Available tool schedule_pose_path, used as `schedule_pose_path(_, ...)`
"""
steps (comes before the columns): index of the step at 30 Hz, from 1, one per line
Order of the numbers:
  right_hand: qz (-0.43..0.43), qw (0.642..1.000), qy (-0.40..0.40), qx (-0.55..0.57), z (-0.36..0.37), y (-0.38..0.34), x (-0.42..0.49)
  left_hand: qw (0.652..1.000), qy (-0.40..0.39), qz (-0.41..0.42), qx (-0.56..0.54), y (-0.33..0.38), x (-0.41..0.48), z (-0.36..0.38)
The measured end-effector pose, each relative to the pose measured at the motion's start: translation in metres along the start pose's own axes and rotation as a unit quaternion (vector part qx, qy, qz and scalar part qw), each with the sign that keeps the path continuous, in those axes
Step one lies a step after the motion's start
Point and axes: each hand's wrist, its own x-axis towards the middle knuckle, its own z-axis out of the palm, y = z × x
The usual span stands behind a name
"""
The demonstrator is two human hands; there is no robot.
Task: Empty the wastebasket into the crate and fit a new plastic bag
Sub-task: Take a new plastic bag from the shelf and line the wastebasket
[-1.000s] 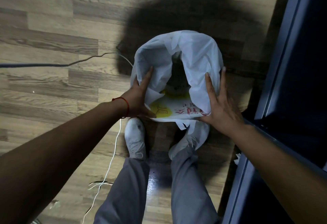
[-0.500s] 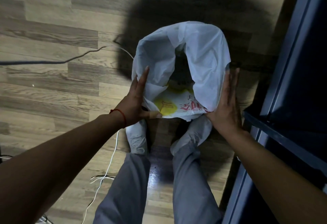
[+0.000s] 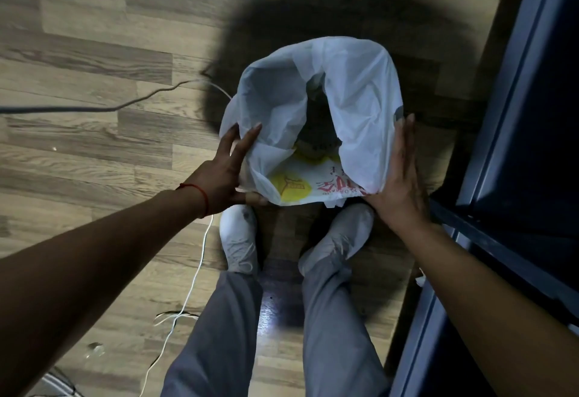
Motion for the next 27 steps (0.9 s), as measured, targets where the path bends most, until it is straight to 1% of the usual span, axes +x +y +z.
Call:
schedule_pose_path(2,0.027,0.999,-0.036,0.018,-0.004,0.005,0.002,1.000,0.002,0.007,-0.020,0.002,-0.001,-0.002)
schedule_pose_path(4,0.048,0.996,-0.080,0.016,-0.015,0.012,0.006,0.999,0.021,0.028,-0.038,0.003,-0.003,-0.005)
schedule_pose_path(7,0.010,0.988,-0.132,-0.080,-0.040,0.026,0.016,0.995,0.082,0.024,-0.056,0.003,-0.003,-0.009)
schedule_pose_path(9,-0.002,0.974,-0.174,-0.144,-0.055,0.033,0.023,0.993,0.099,0.008,-0.056,0.005,0.000,-0.010)
schedule_pose_path(10,0.006,0.968,-0.198,-0.155,-0.062,0.033,0.027,0.993,0.101,0.004,-0.064,0.007,0.002,-0.011)
schedule_pose_path(12,0.032,0.959,-0.242,-0.147,-0.069,0.032,0.034,0.991,0.107,0.000,-0.082,0.015,0.006,-0.013)
schedule_pose_path(13,0.042,0.956,-0.257,-0.132,-0.072,0.030,0.036,0.990,0.117,-0.007,-0.073,0.020,0.007,-0.015)
schedule_pose_path(14,0.053,0.960,-0.255,-0.099,-0.073,0.027,0.037,0.989,0.138,-0.019,-0.045,0.024,0.008,-0.016)
schedule_pose_path(15,0.063,0.971,-0.224,-0.053,-0.075,0.023,0.037,0.984,0.173,-0.032,-0.003,0.030,0.007,-0.019)
schedule_pose_path(16,0.070,0.985,-0.156,-0.008,-0.076,0.018,0.035,0.974,0.218,-0.042,0.040,0.036,0.005,-0.021)
schedule_pose_path(17,0.072,0.995,-0.061,0.016,-0.077,0.010,0.033,0.962,0.260,-0.042,0.072,0.043,0.004,-0.024)
schedule_pose_path(18,0.070,0.997,0.031,0.012,-0.079,-0.001,0.032,0.952,0.291,-0.034,0.090,0.048,0.003,-0.027)
schedule_pose_path(19,0.059,0.993,0.103,0.002,-0.080,-0.015,0.030,0.946,0.308,-0.021,0.097,0.053,0.004,-0.028)
schedule_pose_path(20,0.043,0.989,0.143,0.009,-0.079,-0.031,0.029,0.944,0.311,-0.007,0.106,0.056,0.007,-0.028)
schedule_pose_path(21,0.027,0.988,0.146,0.033,-0.076,-0.050,0.028,0.944,0.304,0.007,0.125,0.059,0.011,-0.026)
schedule_pose_path(22,-0.004,0.992,0.116,0.056,-0.069,-0.069,0.027,0.944,0.293,0.020,0.151,0.062,0.017,-0.024)
schedule_pose_path(23,-0.036,0.995,0.063,0.069,-0.059,-0.086,0.027,0.943,0.280,0.033,0.178,0.064,0.023,-0.022)
schedule_pose_path(24,-0.066,0.996,0.000,0.059,-0.045,-0.099,0.029,0.941,0.270,0.045,0.200,0.065,0.030,-0.019)
schedule_pose_path(25,-0.096,0.993,-0.058,0.022,-0.029,-0.109,0.032,0.938,0.262,0.057,0.218,0.065,0.036,-0.016)
schedule_pose_path(26,-0.112,0.987,-0.107,-0.047,-0.010,-0.111,0.038,0.935,0.258,0.070,0.232,0.063,0.042,-0.014)
schedule_pose_path(27,-0.104,0.975,-0.155,-0.123,0.005,-0.110,0.047,0.932,0.256,0.079,0.244,0.061,0.048,-0.012)
